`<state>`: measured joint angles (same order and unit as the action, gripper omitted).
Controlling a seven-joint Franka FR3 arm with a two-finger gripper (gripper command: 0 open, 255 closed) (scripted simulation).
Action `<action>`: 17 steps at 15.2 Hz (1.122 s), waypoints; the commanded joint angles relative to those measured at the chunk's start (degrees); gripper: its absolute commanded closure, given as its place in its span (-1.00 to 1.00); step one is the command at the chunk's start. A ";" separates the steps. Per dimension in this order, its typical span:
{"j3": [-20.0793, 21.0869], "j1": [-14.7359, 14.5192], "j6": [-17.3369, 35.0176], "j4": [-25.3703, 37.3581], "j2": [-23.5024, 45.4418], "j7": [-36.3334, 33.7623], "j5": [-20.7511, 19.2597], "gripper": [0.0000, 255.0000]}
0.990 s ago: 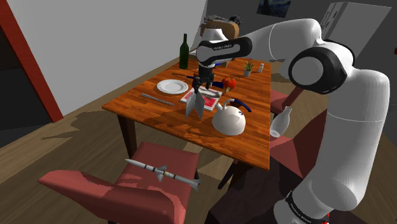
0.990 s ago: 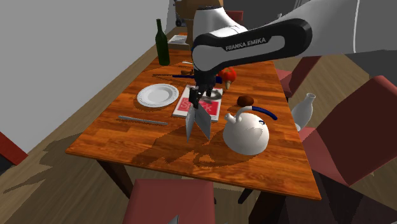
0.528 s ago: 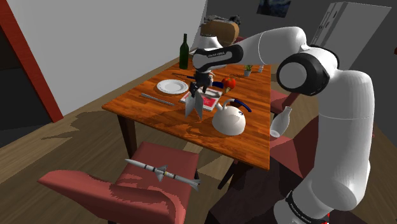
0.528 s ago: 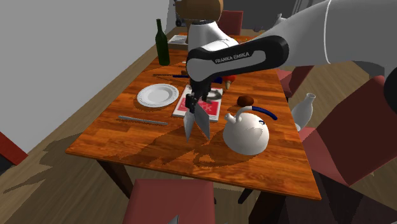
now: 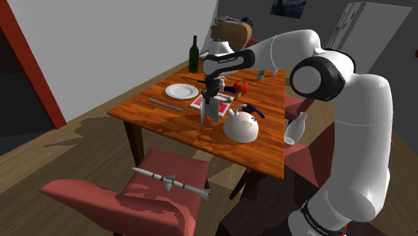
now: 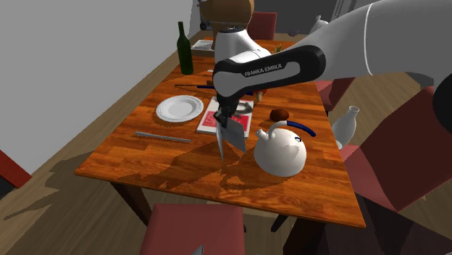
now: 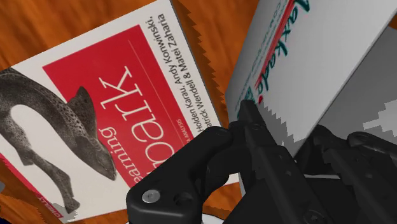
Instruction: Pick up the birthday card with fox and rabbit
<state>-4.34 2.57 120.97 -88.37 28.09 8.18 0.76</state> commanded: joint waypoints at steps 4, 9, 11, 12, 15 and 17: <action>0.10 -0.11 0.01 -0.24 0.04 -0.04 0.04 1.00; 0.05 -0.09 -2.62 1.42 -0.92 -0.01 -0.02 1.00; 0.03 -0.09 -3.96 2.36 -1.32 0.00 -0.05 1.00; 0.02 -0.10 -4.63 2.81 -1.54 0.00 -0.06 1.00; 0.00 -0.09 -6.70 4.39 -2.02 0.00 -0.09 1.00; -0.01 -0.08 -8.10 5.52 -2.30 0.01 -0.11 1.00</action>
<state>-4.38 2.59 113.46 -83.19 26.06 8.32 0.68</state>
